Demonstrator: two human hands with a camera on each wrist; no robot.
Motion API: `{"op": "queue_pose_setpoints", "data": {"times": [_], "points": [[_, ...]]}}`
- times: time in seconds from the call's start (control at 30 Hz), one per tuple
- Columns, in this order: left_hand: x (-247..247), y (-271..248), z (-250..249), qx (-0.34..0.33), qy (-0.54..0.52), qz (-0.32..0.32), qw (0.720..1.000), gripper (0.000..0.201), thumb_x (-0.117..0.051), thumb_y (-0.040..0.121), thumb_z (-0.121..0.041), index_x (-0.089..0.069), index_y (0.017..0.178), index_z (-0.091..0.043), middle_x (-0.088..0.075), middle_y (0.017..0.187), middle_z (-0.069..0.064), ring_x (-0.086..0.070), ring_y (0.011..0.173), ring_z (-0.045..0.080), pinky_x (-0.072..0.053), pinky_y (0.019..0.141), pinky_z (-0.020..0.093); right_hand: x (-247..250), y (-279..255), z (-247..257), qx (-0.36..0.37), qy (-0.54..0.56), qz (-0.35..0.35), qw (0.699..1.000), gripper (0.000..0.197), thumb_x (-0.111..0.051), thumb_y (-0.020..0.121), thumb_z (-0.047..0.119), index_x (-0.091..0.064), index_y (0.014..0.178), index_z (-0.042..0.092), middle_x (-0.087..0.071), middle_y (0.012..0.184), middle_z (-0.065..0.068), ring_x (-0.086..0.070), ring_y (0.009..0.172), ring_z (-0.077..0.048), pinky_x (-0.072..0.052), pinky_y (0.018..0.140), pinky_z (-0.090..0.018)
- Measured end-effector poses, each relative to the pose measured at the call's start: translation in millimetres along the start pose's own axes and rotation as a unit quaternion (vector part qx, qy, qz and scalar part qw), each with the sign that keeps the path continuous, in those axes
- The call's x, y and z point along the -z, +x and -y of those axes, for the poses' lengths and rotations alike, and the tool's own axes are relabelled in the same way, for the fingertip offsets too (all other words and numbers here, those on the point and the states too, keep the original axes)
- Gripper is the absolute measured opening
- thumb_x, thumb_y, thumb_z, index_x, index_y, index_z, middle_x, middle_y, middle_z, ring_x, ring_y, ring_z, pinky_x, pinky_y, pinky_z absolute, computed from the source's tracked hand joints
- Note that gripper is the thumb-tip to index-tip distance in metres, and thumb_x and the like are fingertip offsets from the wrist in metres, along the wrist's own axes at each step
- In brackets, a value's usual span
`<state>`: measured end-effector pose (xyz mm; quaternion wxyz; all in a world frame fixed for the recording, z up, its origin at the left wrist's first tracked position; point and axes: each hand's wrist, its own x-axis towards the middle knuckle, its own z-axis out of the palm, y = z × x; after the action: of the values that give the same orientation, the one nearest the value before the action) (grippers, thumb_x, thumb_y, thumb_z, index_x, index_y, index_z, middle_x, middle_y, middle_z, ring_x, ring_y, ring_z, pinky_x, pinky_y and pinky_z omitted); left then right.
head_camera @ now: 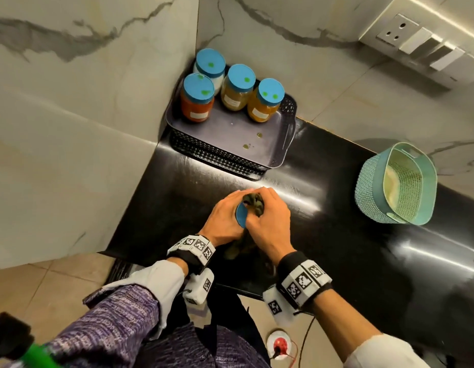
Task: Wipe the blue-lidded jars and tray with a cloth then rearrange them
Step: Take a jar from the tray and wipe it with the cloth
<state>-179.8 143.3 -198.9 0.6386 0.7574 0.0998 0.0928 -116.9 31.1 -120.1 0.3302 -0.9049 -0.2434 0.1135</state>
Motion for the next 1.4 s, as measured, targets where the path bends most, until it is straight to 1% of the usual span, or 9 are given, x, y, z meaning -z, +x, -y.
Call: {"op": "queue_pose_setpoints", "data": {"times": [0.13,0.3,0.47,0.7,0.8,0.9,1.1,1.2,1.4], "points": [[-1,-2,4,-0.006,-0.001,0.006,1.0,0.064,-0.076,0.077,-0.016,-0.065,0.14,-0.012,-0.062,0.149,0.004,-0.052,0.146,0.016,-0.041,0.122,0.049,8,-24,7,0.002,0.01,0.069,0.998,0.03,-0.063,0.071,0.007,-0.072,0.098,0.018,-0.073,0.096,0.005,-0.066,0.088,-0.015,-0.055,0.082,-0.028],[-2,-3,12,0.008,-0.038,0.001,0.999,0.071,-0.071,0.079,0.012,-0.059,0.146,-0.006,-0.061,0.15,0.006,-0.057,0.142,0.02,-0.044,0.119,0.052,4,-7,16,0.061,-0.029,0.152,0.986,0.036,-0.059,0.068,0.013,-0.07,0.101,0.019,-0.073,0.102,0.003,-0.067,0.094,-0.022,-0.057,0.08,-0.043],[-2,-3,7,0.011,-0.013,-0.009,1.0,0.071,-0.083,0.076,-0.014,-0.062,0.144,-0.019,-0.06,0.149,-0.005,-0.055,0.143,0.014,-0.047,0.118,0.043,17,-9,-2,0.006,-0.055,0.065,0.996,0.02,-0.067,0.079,0.012,-0.069,0.099,0.017,-0.066,0.095,0.003,-0.062,0.084,-0.021,-0.052,0.074,-0.037],[-1,-4,10,0.043,-0.078,-0.023,0.996,0.048,-0.065,0.09,-0.012,-0.065,0.138,-0.007,-0.069,0.139,0.007,-0.064,0.133,0.022,-0.05,0.114,0.048,-3,-10,28,0.037,-0.015,0.126,0.991,0.026,-0.06,0.067,0.009,-0.065,0.091,0.017,-0.069,0.095,0.003,-0.063,0.087,-0.021,-0.052,0.075,-0.036],[1,0,1,0.056,-0.039,-0.043,0.997,0.034,-0.068,0.091,-0.017,-0.069,0.124,-0.027,-0.075,0.114,-0.012,-0.072,0.109,0.007,-0.059,0.1,0.043,0,9,24,-0.006,-0.03,0.083,0.996,0.025,-0.069,0.078,0.013,-0.072,0.101,0.021,-0.071,0.101,0.002,-0.066,0.094,-0.023,-0.053,0.08,-0.036],[-1,2,-5,0.01,-0.033,-0.039,0.999,0.059,-0.082,0.081,-0.015,-0.064,0.135,-0.027,-0.066,0.133,-0.022,-0.063,0.126,-0.003,-0.051,0.111,0.028,13,-1,9,-0.053,-0.049,0.041,0.997,0.024,-0.07,0.08,0.007,-0.073,0.101,0.018,-0.07,0.1,0.001,-0.066,0.091,-0.023,-0.047,0.075,-0.031],[0,0,2,0.035,-0.079,-0.04,0.995,0.047,-0.065,0.093,-0.01,-0.064,0.139,-0.016,-0.068,0.139,0.007,-0.063,0.133,0.017,-0.049,0.116,0.045,-4,-13,26,0.002,-0.007,0.101,0.995,0.022,-0.06,0.067,0.009,-0.068,0.087,0.015,-0.071,0.089,-0.001,-0.065,0.083,-0.024,-0.055,0.074,-0.04],[5,8,-2,0.048,-0.037,-0.033,0.998,0.039,-0.07,0.093,-0.007,-0.069,0.131,-0.017,-0.075,0.123,-0.002,-0.071,0.115,0.008,-0.057,0.103,0.047,1,14,23,-0.025,-0.016,0.071,0.997,0.021,-0.067,0.077,0.012,-0.071,0.097,0.018,-0.071,0.098,-0.001,-0.066,0.093,-0.026,-0.054,0.08,-0.039],[4,12,-4,0.038,-0.036,0.002,0.999,0.064,-0.08,0.08,-0.009,-0.063,0.137,-0.031,-0.071,0.134,-0.01,-0.067,0.126,0.01,-0.053,0.112,0.044,7,-18,16,-0.051,-0.032,0.044,0.997,0.023,-0.066,0.072,0.003,-0.069,0.091,0.016,-0.069,0.093,0.001,-0.065,0.085,-0.023,-0.054,0.075,-0.037]]}}
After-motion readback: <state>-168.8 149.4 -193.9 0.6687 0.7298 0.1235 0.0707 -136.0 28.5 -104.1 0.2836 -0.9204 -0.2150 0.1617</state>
